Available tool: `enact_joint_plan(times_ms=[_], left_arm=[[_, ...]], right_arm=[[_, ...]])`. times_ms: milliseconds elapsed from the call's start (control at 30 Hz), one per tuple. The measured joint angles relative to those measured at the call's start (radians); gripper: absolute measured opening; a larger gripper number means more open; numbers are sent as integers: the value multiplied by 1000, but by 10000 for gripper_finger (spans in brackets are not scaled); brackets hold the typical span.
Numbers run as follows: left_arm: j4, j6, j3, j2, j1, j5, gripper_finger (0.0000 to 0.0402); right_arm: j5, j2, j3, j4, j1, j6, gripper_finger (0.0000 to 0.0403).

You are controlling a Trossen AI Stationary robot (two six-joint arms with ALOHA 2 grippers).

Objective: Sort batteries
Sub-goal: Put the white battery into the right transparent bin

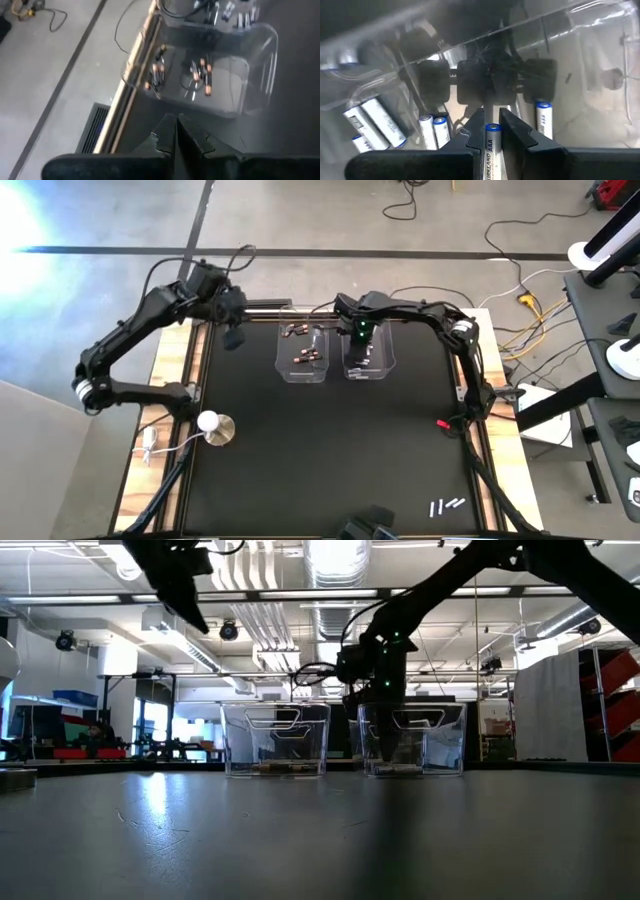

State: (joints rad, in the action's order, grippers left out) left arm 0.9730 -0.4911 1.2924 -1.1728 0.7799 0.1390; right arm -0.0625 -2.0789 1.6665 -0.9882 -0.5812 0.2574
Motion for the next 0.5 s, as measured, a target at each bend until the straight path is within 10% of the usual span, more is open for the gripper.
enact_joint_plan(times_ms=[500], left_arm=[[11,3,-27,55,-6,-8,0]], right_arm=[[-20,-41,-5,-5,0,-37,94]])
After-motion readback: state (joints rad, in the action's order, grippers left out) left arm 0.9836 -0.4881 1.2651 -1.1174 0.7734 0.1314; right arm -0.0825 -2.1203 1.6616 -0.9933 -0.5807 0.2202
